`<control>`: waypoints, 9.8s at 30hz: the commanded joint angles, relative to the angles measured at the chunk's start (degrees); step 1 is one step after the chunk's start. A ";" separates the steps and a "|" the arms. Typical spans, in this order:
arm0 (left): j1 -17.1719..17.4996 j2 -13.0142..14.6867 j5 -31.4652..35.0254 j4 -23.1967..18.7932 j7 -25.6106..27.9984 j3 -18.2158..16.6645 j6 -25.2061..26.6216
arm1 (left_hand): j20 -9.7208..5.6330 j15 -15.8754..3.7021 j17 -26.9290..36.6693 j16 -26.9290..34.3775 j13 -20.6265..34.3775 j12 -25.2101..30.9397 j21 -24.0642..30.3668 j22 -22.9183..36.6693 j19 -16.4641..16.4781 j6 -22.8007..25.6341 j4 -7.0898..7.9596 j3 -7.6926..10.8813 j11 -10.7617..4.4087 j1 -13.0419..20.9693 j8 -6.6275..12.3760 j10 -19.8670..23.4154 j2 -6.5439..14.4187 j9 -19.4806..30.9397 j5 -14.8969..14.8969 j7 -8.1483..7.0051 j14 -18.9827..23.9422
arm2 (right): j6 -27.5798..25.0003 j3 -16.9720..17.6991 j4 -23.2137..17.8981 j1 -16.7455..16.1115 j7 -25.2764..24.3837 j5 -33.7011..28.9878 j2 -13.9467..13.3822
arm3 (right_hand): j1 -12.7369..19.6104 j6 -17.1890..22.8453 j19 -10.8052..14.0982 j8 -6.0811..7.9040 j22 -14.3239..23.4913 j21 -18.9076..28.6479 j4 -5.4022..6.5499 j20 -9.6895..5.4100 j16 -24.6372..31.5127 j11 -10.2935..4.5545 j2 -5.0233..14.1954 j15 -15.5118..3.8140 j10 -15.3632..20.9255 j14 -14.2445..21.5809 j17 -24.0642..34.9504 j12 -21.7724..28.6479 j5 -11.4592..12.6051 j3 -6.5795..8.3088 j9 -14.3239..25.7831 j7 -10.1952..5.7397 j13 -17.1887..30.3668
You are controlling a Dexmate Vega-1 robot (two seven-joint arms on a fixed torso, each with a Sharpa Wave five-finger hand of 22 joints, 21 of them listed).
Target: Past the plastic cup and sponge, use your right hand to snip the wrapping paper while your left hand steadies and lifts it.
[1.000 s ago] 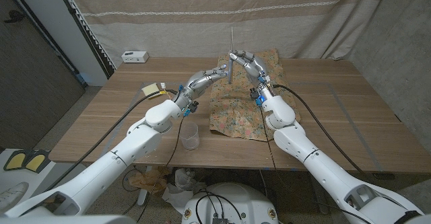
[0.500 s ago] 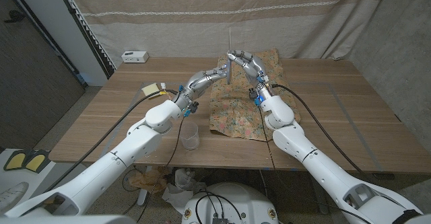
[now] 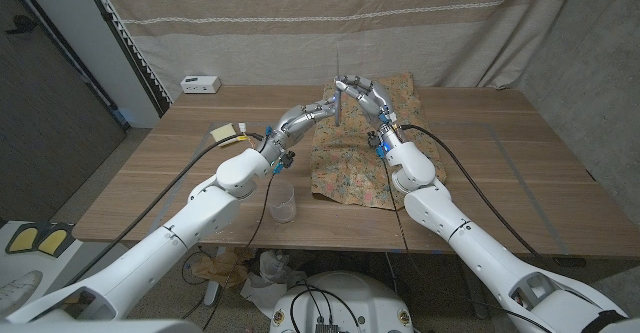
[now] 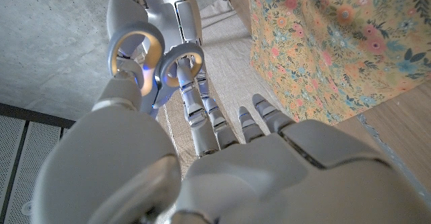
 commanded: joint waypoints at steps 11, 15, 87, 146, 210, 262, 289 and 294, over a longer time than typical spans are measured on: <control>0.23 0.88 3.43 -2.22 1.98 0.65 1.34 | -2.90 -5.11 0.25 0.06 0.15 0.02 0.21 0.07 -0.36 0.97 -0.18 -0.47 0.13 -0.19 -0.12 -0.10 0.19 -0.09 0.06 0.36 -0.39 | 1.20 -0.62 0.28 0.67 0.67 -2.24 -0.63 | 6.29 5.19 0.01 0.07 0.03 -0.12 0.02 0.51 -0.18 -4.61 5.39 -10.34 5.14 -0.25 0.18 0.26 0.30 0.08 0.18 -4.41 -0.01; 0.23 0.80 3.66 -2.33 2.04 0.75 1.33 | -2.86 -5.07 0.24 0.07 0.13 0.02 0.24 0.06 -0.29 0.19 -0.27 -0.62 0.07 -0.01 -0.55 -0.06 0.22 -0.11 0.11 0.49 -0.39 | 1.46 -0.68 0.35 0.71 0.46 -2.62 -0.48 | 6.28 5.21 0.00 0.04 0.03 -0.12 0.03 0.54 -0.19 -4.65 5.38 -10.34 5.09 -0.26 0.17 0.27 0.32 0.06 0.16 -4.42 0.06; 0.94 -0.02 6.10 -3.40 4.31 1.35 2.23 | -2.82 -5.63 0.22 0.42 0.02 0.53 0.50 0.05 1.14 2.86 -0.45 -7.31 -0.90 -1.74 -1.15 2.41 0.72 -0.19 1.54 0.15 1.93 | 2.38 -1.61 0.48 1.08 -0.69 -5.87 -0.14 | 6.31 5.85 0.06 -0.33 -0.04 -0.06 0.11 0.52 -0.15 -4.40 5.31 -10.40 5.24 0.07 0.18 0.05 0.69 -0.26 -0.09 -4.42 -0.20; 0.75 -2.19 3.33 -2.30 3.44 2.20 1.31 | -1.88 -5.79 0.51 0.58 0.44 0.51 0.70 0.28 2.08 3.62 0.78 -4.80 -1.01 4.06 -1.52 3.85 2.73 0.08 -0.92 0.31 4.28 | 2.46 -1.95 0.49 0.44 -1.71 -6.47 0.65 | 6.46 6.31 -0.19 -0.81 -0.05 -0.12 0.10 0.53 -0.22 -4.28 5.23 -10.42 5.59 0.18 0.13 -0.13 1.03 -0.54 -0.23 -4.51 -0.54; 3.79 -7.73 5.76 -3.64 16.76 0.65 2.84 | -0.24 -10.87 28.22 18.64 48.84 40.18 2.62 2.27 9.30 24.14 -0.18 6.36 -1.28 16.99 10.29 23.37 1.86 4.18 -2.57 -1.50 34.03 | 1.33 -1.92 1.63 1.68 -1.42 -6.02 0.47 | 6.65 6.66 -0.13 -1.43 -0.05 -0.06 0.11 0.40 -0.31 -4.42 5.20 -10.44 5.58 0.29 0.08 -0.34 1.39 -0.85 -0.29 -4.66 -0.60; 4.30 -9.67 -12.25 -1.14 4.25 -2.49 -3.86 | 0.10 -10.86 29.39 15.28 48.19 39.98 3.05 2.79 9.64 22.44 0.79 9.93 -1.26 15.73 13.96 23.41 3.75 8.68 -2.61 -1.16 34.18 | -2.38 1.16 1.82 0.26 2.31 4.70 -0.43 | -19.41 -9.33 -5.56 -9.22 0.12 -0.78 12.19 2.80 -3.28 -2.59 4.02 -7.89 -12.85 -11.16 -0.88 -7.89 2.78 -11.27 0.98 -3.55 2.58; 4.12 -9.55 -26.53 -0.76 -8.25 -4.04 -2.90 | -0.37 -10.85 28.43 10.76 46.95 37.96 2.75 3.04 8.00 21.39 1.18 12.21 -1.29 12.86 14.57 19.75 3.21 8.78 -2.67 -3.13 31.53 | -3.77 1.52 1.24 -0.27 1.09 5.12 -0.69 | -18.61 -9.28 -5.07 -9.39 0.08 -0.40 11.10 2.63 -2.63 -3.04 4.39 -8.27 -12.50 -10.72 -1.26 -8.55 3.00 -10.85 0.95 -3.83 2.06; 3.23 -9.50 -25.31 0.65 -9.98 -3.75 -4.25 | -0.12 -10.70 27.96 9.01 45.95 36.49 2.68 3.03 7.49 20.35 0.80 13.46 -1.49 12.51 13.08 18.08 2.66 6.55 -2.60 -3.79 30.20 | -3.90 1.54 1.50 -0.10 1.23 5.22 -0.72 | -18.48 -9.20 -4.98 -9.39 0.08 -0.36 10.95 2.57 -2.56 -3.14 4.45 -8.21 -12.44 -10.73 -1.30 -8.69 3.01 -10.78 0.93 -3.82 1.93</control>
